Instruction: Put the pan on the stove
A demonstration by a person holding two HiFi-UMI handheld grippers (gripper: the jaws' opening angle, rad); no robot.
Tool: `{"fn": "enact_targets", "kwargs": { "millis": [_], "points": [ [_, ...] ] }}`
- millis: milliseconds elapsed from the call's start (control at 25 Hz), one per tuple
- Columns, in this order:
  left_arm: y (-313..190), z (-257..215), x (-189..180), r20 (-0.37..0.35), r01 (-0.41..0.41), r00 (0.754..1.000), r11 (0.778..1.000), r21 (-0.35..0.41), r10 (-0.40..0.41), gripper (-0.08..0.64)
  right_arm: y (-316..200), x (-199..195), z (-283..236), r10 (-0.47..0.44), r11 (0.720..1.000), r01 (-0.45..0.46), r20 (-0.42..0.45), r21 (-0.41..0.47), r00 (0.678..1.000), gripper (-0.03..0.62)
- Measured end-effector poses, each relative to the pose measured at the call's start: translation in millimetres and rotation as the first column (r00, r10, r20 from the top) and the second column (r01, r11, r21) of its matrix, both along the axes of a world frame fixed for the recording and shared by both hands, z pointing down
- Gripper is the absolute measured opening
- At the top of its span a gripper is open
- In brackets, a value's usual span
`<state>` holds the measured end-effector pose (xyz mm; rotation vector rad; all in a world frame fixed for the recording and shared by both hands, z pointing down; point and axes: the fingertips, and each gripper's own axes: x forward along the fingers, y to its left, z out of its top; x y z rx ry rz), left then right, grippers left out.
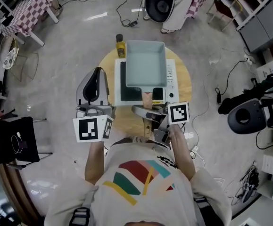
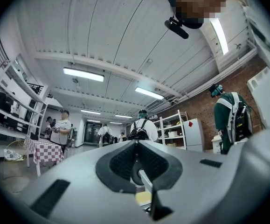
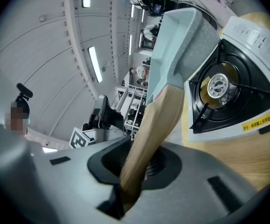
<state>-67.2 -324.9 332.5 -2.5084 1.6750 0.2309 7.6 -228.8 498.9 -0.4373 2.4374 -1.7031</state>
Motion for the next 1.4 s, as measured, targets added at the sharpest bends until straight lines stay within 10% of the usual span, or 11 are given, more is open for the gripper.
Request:
{"fn": "enact_targets", "kwargs": {
  "millis": [1400],
  "points": [
    [-6,56,-40,0.074,0.114,0.992,0.983,-0.145,-0.104,0.014,2,-7,98,-0.005,0.975,-0.002,-0.031,-0.221,0.999,0.034]
  ]
}}
